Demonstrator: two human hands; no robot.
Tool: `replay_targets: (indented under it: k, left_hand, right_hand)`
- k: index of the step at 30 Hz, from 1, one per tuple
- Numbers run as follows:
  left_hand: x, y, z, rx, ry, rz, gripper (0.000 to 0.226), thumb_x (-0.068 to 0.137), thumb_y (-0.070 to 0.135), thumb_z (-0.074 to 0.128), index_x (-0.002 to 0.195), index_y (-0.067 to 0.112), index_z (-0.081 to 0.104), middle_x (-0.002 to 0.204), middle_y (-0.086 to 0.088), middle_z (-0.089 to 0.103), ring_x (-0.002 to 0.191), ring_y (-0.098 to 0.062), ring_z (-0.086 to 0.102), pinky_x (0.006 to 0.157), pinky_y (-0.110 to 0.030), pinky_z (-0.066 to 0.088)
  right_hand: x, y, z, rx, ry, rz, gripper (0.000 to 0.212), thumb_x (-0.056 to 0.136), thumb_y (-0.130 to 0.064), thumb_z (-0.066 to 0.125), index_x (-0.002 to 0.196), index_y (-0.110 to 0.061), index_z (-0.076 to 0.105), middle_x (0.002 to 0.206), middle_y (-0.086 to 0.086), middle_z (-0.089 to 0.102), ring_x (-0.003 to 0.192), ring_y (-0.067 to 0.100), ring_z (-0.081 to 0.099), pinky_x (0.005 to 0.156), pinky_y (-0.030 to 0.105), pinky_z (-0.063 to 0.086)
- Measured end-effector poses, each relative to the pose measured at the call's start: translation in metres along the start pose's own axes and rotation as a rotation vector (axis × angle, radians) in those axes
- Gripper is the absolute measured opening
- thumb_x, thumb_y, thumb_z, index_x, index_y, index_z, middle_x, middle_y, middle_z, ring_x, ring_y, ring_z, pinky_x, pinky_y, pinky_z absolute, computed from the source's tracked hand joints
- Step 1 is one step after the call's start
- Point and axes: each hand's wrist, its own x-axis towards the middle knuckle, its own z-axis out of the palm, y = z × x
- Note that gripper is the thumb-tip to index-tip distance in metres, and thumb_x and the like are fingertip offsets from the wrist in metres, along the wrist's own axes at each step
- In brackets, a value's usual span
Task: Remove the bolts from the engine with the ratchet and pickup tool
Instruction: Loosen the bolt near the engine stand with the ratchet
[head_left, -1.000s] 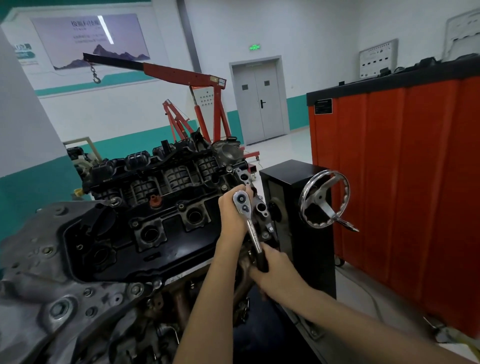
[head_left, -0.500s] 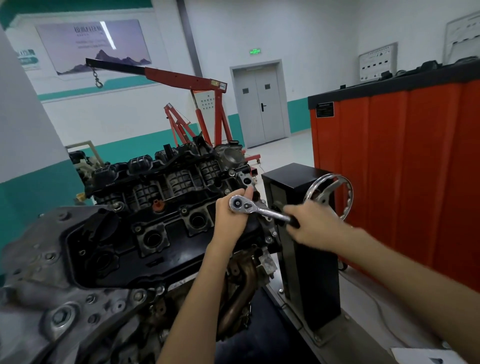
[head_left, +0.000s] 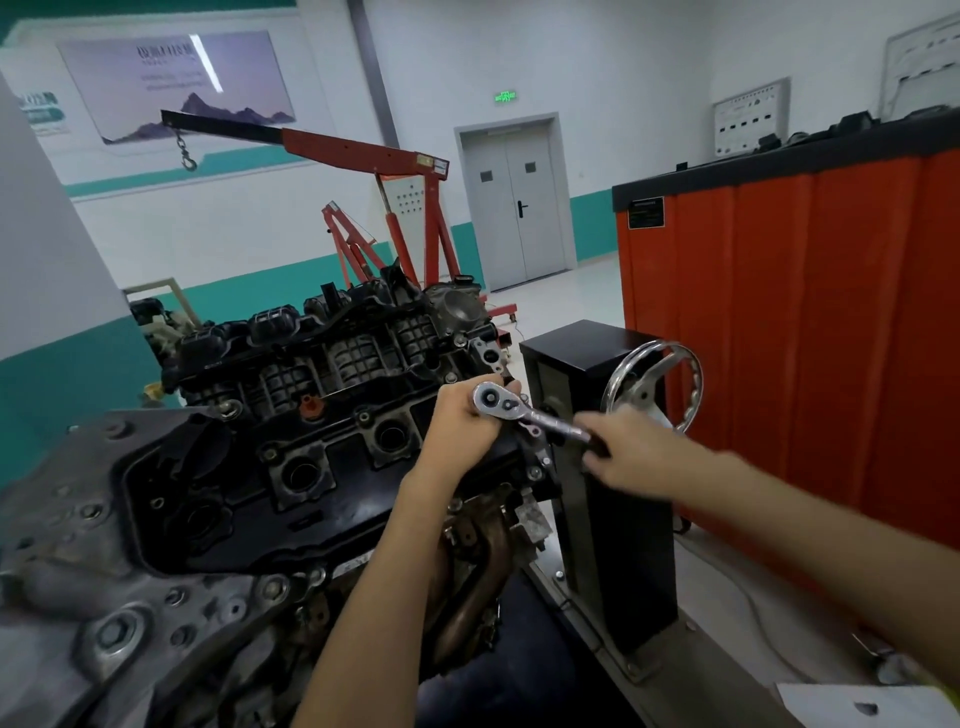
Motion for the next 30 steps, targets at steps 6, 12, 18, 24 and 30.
replay_targets:
  k: [6,12,18,24,30]
  left_hand:
    - [-0.003,-0.001,0.002,-0.118,0.139,-0.073,0.047,0.098,0.013,0.055,0.056,0.019,0.034,0.048,0.011,0.035,0.048,-0.003,0.031,0.052,-0.016,0.027]
    - [-0.003,0.006,0.023,-0.31,0.241,-0.134,0.053,0.096,-0.006,0.05,0.058,0.024,0.027,0.045,0.015,0.03,0.048,0.0,0.026,0.06,-0.017,0.024]
    - [-0.001,0.003,0.002,-0.123,0.134,-0.053,0.053,0.096,0.004,0.056,0.058,0.019,0.022,0.056,0.002,0.021,0.053,-0.009,0.019,0.052,-0.018,0.022]
    - [0.0,0.006,0.006,-0.02,0.008,-0.034,0.046,0.094,0.006,0.06,0.053,0.012,0.039,0.051,0.003,0.034,0.049,-0.004,0.028,0.052,-0.017,0.024]
    - [0.002,0.002,0.016,-0.174,0.235,-0.128,0.054,0.096,0.005,0.055,0.051,0.023,0.031,0.042,0.013,0.032,0.044,-0.003,0.028,0.049,-0.019,0.026]
  right_hand:
    - [0.009,-0.009,-0.01,-0.188,0.145,-0.041,0.011,0.088,-0.023,0.056,0.087,-0.02,0.045,0.068,-0.005,0.046,0.062,0.016,0.053,0.056,0.024,0.037]
    - [-0.021,-0.07,0.097,0.708,0.194,0.202,0.008,0.083,-0.006,0.055,0.088,-0.011,0.058,0.067,0.005,0.058,0.054,0.013,0.053,0.052,0.03,0.043]
    - [-0.013,-0.055,0.076,0.517,0.131,0.065,0.021,0.08,-0.003,0.057,0.07,-0.022,0.052,0.06,-0.006,0.051,0.045,0.0,0.047,0.047,0.017,0.038]
    - [0.021,0.013,-0.028,-0.331,0.034,-0.097,0.009,0.089,-0.017,0.055,0.087,-0.021,0.047,0.064,-0.009,0.046,0.057,0.009,0.05,0.051,0.018,0.034]
    - [-0.009,-0.021,0.039,0.258,0.11,0.06,0.011,0.084,-0.009,0.059,0.084,-0.02,0.055,0.067,-0.004,0.056,0.051,0.005,0.05,0.044,0.014,0.036]
